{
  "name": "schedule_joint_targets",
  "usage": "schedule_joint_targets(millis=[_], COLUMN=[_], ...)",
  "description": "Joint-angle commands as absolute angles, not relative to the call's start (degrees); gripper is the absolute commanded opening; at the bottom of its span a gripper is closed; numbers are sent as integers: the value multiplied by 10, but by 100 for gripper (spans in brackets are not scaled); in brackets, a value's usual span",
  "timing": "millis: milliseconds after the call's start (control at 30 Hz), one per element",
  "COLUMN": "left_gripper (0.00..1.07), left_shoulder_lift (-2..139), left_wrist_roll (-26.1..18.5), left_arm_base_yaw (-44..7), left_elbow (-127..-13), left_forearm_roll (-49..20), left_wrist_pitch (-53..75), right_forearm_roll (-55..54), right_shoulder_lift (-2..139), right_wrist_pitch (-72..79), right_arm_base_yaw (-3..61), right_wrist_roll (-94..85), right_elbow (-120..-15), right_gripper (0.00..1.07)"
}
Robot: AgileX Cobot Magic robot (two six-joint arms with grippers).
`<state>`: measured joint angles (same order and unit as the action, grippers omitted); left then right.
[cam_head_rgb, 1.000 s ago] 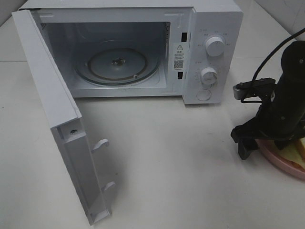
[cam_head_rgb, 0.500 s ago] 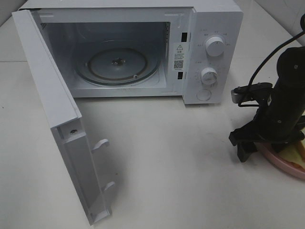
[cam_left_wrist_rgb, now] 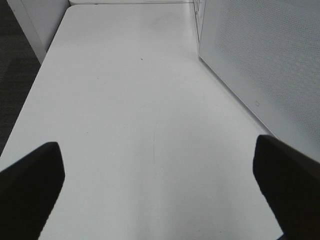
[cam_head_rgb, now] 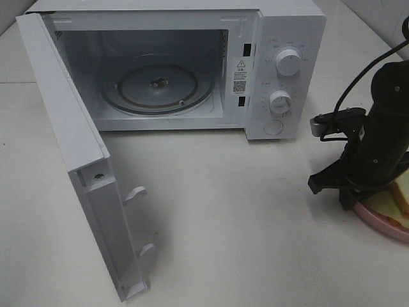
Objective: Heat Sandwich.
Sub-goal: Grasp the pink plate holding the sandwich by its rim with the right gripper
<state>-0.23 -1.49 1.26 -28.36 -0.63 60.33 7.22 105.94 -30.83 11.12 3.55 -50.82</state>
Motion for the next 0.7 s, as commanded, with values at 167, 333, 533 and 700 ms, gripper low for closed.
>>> schedule_joint_targets(millis=[167, 333, 533, 700], left_gripper=[98, 98, 98, 98], left_shoulder_lift=[-18, -18, -18, -18], left_wrist_roll=[-15, -15, -15, -15], left_arm_base_yaw=[14, 14, 14, 14], left_elbow=[-282, -282, -282, -282], left_forearm_roll=[-10, -10, -10, -10], left_wrist_pitch=[594, 594, 594, 594], right_forearm_roll=[66, 69, 85, 88], right_shoulder_lift=[1061, 1061, 1061, 1061], right_wrist_pitch=[-312, -313, -318, -322], right_arm_base_yaw=[108, 109, 109, 110], right_wrist_roll=[42, 43, 58, 62], right_elbow=[-508, -508, -508, -508], right_gripper=[0, 0, 0, 0])
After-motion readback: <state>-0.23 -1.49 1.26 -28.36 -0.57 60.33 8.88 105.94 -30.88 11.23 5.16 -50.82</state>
